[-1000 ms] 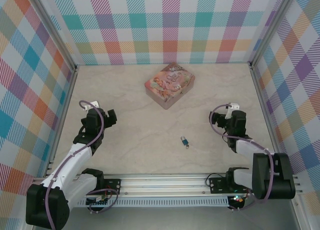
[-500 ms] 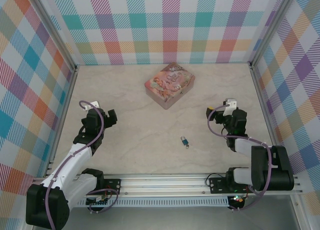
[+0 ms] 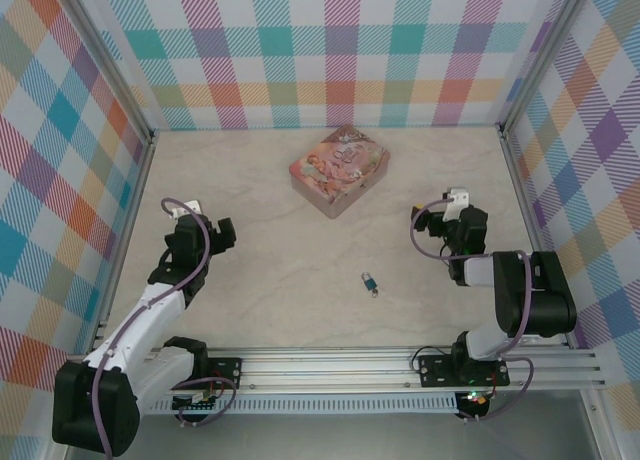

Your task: Unlock a padlock with a key

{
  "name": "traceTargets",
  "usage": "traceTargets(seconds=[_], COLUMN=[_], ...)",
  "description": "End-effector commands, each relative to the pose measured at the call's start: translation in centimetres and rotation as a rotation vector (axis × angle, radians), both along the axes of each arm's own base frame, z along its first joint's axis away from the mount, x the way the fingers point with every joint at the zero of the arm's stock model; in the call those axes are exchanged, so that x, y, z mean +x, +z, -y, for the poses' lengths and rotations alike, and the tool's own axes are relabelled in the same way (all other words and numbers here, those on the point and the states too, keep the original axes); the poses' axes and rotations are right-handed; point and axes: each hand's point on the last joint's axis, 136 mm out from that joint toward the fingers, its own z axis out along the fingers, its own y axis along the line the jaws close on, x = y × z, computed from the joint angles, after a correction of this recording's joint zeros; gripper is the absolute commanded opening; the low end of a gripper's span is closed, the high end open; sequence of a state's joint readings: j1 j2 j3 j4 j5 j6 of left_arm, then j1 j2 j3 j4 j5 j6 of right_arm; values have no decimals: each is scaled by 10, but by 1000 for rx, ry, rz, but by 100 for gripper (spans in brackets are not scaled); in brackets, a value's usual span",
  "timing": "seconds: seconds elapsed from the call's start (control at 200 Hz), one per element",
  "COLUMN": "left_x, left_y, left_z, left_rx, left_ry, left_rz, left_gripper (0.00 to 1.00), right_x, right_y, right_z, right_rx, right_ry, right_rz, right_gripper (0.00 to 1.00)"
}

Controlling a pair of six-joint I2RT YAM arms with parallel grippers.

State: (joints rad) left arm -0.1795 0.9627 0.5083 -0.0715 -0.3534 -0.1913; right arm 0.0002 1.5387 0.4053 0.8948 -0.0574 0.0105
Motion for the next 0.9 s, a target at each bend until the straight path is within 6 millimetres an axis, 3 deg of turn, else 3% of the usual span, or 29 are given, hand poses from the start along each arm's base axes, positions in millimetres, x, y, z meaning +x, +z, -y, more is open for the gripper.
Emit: traceTargets(seconds=[0.0,0.19,0.365,0.675,0.895], left_x=[9,19,34,63,60], left_y=[-2,-30,-44,-29,-51], left_z=[-9,-12,6,27,36], left_rx=[38,157,155,94,106], left_ry=[28,-17,-129,-246,-312], left_rz=[12,-7,7,215,270], left_gripper=[100,100,100,100,100], right_x=[-4,-4,-3,-4,-3], right_y=[-12,-11,-11,-12,-11], right_z=[6,5,5,5,6], right_rx=[-3,-2,-2,-2,-2], right_ry=[-27,-25,-27,-26,-27], right_rz=[-56,-54,-54,-55,-53], right_gripper=[100,100,100,100,100])
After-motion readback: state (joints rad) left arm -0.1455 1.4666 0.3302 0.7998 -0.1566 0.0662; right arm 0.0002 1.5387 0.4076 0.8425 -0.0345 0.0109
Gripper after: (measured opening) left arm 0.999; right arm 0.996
